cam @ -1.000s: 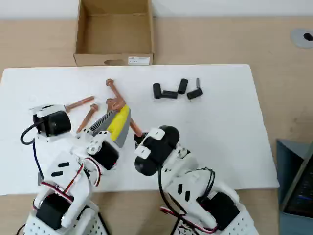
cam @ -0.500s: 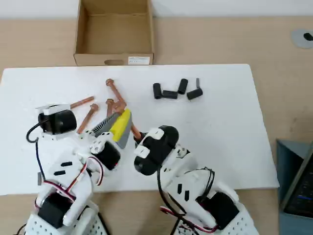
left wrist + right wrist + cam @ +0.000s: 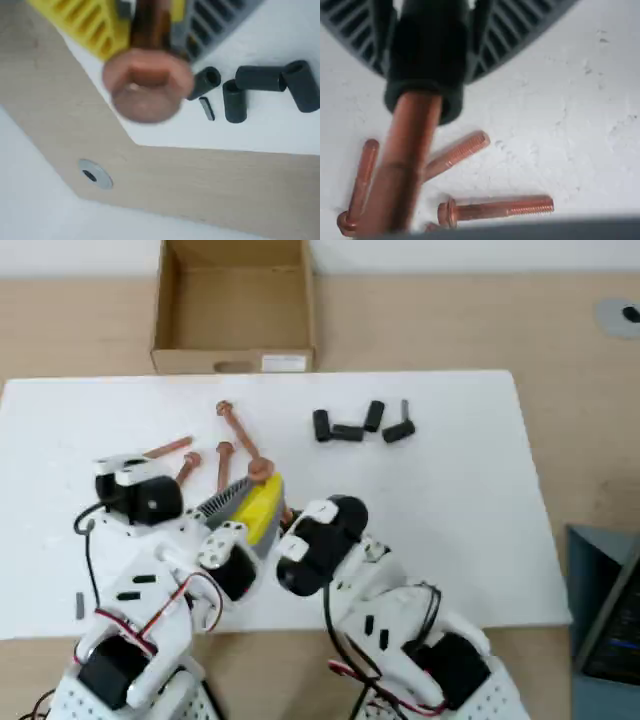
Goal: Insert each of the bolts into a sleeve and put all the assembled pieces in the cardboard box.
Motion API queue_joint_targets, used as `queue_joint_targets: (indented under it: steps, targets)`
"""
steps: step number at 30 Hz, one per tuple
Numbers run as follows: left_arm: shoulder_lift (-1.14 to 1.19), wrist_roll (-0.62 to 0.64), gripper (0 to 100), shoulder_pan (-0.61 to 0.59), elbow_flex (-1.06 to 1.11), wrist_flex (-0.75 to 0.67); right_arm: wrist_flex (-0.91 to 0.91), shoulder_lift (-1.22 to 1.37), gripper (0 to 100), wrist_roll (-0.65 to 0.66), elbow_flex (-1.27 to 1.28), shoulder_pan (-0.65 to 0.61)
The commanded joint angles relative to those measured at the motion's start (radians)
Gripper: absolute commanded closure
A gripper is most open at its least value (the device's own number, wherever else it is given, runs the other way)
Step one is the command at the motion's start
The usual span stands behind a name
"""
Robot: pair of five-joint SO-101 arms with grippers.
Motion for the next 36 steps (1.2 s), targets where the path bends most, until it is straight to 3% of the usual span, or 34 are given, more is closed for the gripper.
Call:
queue_joint_targets:
  steps: [1,11,18,25,31,36]
  targets:
    - [-0.002,-0.009,100,0.057,-0.002,0.034,-0.029,-0.025,98.9,0.009,-0.005,-0.012]
    - [-0.002,-0.002,100,0.058,-0.008,0.245,-0.029,-0.025,98.9,0.009,-0.005,-0.012]
    - [-0.002,-0.002,99,0.057,-0.002,0.250,-0.029,-0.025,98.9,0.009,-0.005,-0.012]
    - [-0.001,0.000,81,0.032,-0.009,0.250,-0.029,-0.025,98.9,0.009,-0.005,-0.012]
    - [0.002,-0.012,81,-0.015,-0.058,0.250,-0.029,-0.025,98.9,0.009,-0.002,-0.012]
    - [0.002,-0.097,81,-0.041,-0.110,0.252,-0.029,-0.025,98.9,0.008,-0.001,-0.012]
